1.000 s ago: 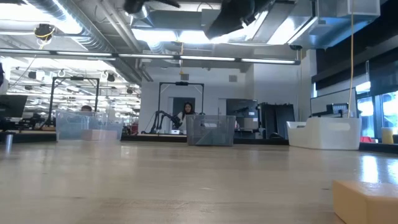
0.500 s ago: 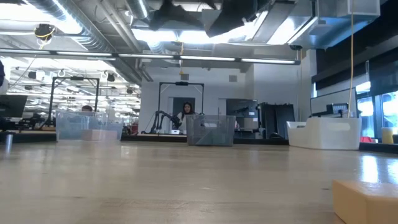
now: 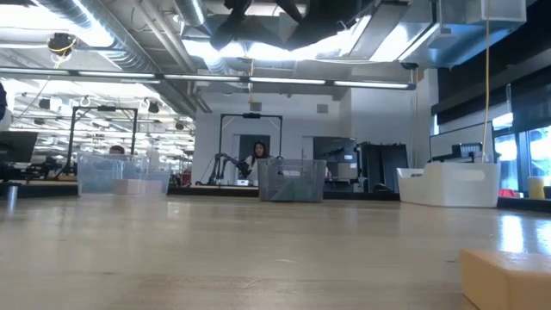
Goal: Sort & place blocks by color
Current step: Put the light brown block into the transparent bin
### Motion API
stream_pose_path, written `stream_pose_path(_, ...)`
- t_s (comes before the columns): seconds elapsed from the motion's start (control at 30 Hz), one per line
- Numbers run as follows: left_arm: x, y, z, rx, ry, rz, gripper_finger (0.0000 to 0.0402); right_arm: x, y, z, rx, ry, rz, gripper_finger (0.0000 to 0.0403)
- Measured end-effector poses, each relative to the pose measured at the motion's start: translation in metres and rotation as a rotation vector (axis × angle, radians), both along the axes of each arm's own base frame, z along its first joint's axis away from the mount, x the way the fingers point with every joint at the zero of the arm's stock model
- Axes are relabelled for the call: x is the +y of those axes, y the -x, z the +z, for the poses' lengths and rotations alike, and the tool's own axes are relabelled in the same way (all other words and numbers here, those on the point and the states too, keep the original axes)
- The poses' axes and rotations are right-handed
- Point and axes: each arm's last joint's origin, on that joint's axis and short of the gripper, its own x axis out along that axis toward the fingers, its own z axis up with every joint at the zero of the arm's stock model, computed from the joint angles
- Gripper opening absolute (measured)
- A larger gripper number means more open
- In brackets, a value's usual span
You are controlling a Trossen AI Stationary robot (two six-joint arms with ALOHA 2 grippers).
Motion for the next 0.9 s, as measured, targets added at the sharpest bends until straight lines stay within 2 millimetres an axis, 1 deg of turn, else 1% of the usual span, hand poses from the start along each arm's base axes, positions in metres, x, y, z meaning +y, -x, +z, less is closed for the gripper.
stream_pose_path(0.17,0.0035,0.0,-0.0002,-0.001,0.011,0.007,0.0199,0.0,-0.0008,0.0009,-0.012,-0.009,0.009,0.0132)
stream_pose_path(0.3,0.0029,-0.0003,-0.0006,-0.015,0.063,0.005,0.0199,0.0004,-0.001,0.0012,-0.016,-0.009,0.01,0.0132)
stream_pose_path(0.47,0.0029,0.0004,-0.0017,-0.002,0.066,0.011,0.0196,0.0003,-0.0012,0.0012,-0.017,-0.009,0.009,0.0132)
stream_pose_path(0.73,0.0024,0.0006,-0.0024,-0.001,0.094,0.002,0.0175,0.0,-0.0025,-0.0011,-0.012,0.002,-0.006,0.0132)
stream_pose_path(0.9,0.0034,0.0015,-0.0041,0.017,0.099,0.009,0.0147,-0.0001,-0.0058,-0.0054,-0.004,0.009,-0.015,0.0132)
